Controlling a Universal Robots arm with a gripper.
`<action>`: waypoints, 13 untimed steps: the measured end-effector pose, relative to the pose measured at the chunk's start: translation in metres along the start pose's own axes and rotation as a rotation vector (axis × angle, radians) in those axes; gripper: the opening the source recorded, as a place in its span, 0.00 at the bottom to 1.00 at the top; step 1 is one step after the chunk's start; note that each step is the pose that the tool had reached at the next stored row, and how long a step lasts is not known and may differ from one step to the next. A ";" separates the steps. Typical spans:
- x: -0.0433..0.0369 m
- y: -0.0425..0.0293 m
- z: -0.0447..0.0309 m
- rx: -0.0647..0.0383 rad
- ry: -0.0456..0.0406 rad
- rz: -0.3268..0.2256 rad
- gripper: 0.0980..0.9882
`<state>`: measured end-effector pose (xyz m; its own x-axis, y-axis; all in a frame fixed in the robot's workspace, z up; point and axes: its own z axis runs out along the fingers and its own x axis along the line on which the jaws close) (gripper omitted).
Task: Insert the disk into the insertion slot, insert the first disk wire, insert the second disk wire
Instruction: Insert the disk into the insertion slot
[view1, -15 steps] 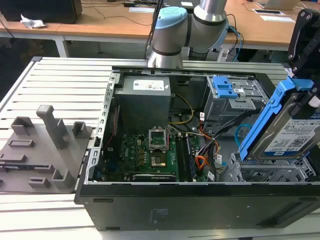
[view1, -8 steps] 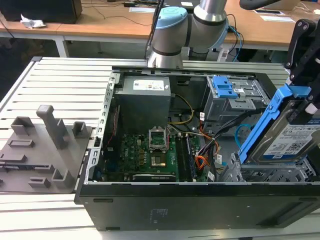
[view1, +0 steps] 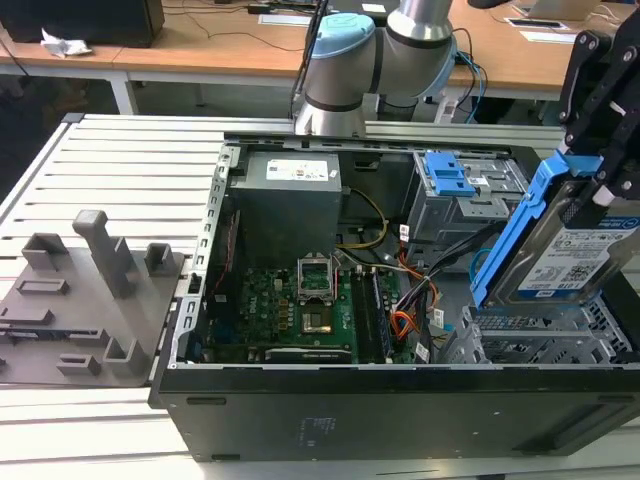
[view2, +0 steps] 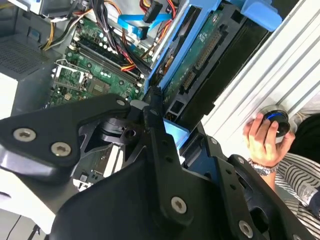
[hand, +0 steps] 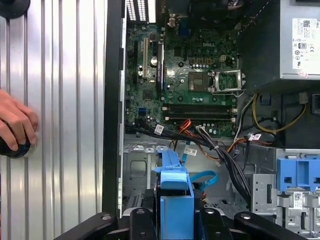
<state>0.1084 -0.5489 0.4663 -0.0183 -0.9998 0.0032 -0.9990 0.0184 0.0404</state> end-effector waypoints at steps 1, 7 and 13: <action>-0.0001 -0.0003 0.0038 0.000 0.0002 0.000 0.30; -0.0001 -0.0016 0.0187 -0.001 0.0011 0.000 0.30; 0.0002 -0.0019 0.0148 -0.001 0.0010 0.000 0.30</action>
<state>0.1098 -0.5492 0.4515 -0.0183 -0.9998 0.0042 -0.9990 0.0185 0.0415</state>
